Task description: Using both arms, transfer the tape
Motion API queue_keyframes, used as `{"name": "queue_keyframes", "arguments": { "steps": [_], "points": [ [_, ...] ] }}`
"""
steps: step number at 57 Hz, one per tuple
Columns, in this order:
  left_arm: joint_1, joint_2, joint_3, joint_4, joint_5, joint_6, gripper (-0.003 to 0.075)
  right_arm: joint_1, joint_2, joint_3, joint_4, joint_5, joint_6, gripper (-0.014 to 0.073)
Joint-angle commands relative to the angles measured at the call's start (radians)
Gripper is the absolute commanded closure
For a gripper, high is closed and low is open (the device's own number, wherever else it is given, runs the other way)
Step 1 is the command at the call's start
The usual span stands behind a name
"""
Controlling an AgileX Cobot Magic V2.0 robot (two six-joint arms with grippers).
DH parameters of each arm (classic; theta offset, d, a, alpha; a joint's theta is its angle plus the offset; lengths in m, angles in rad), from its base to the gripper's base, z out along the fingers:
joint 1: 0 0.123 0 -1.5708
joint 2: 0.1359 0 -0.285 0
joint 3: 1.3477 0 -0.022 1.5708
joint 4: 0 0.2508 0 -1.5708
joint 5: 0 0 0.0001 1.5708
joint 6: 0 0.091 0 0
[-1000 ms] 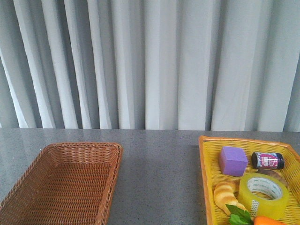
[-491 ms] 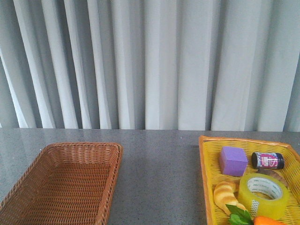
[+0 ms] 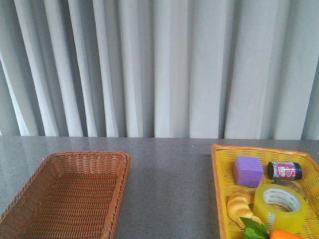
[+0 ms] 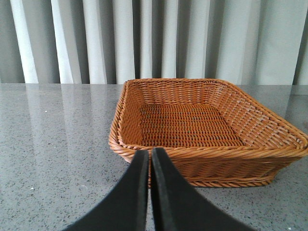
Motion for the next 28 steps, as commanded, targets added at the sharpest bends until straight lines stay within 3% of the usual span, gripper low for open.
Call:
{"name": "queue_keyframes", "arguments": {
  "steps": [1, 6, 14, 17, 28],
  "points": [
    [0.003, -0.016, -0.007, -0.010, -0.086, 0.000, 0.0726, -0.007, -0.008, 0.003, -0.008, -0.079, -0.002, 0.0601],
    [0.003, -0.016, -0.007, -0.010, -0.184, -0.006, 0.0726, -0.007, -0.008, 0.002, -0.007, -0.178, -0.002, 0.0601],
    [0.003, -0.016, -0.027, -0.011, -0.463, -0.052, 0.0726, -0.006, -0.007, -0.026, -0.012, -0.564, -0.002, 0.0601],
    [0.003, -0.015, -0.054, -0.011, -0.556, -0.077, 0.0726, -0.006, 0.002, -0.078, -0.012, -0.632, 0.006, 0.0601],
    [0.003, 0.042, -0.330, -0.011, -0.504, -0.020, 0.0726, -0.006, 0.100, -0.417, -0.011, -0.461, 0.096, 0.0601]
  ]
}}
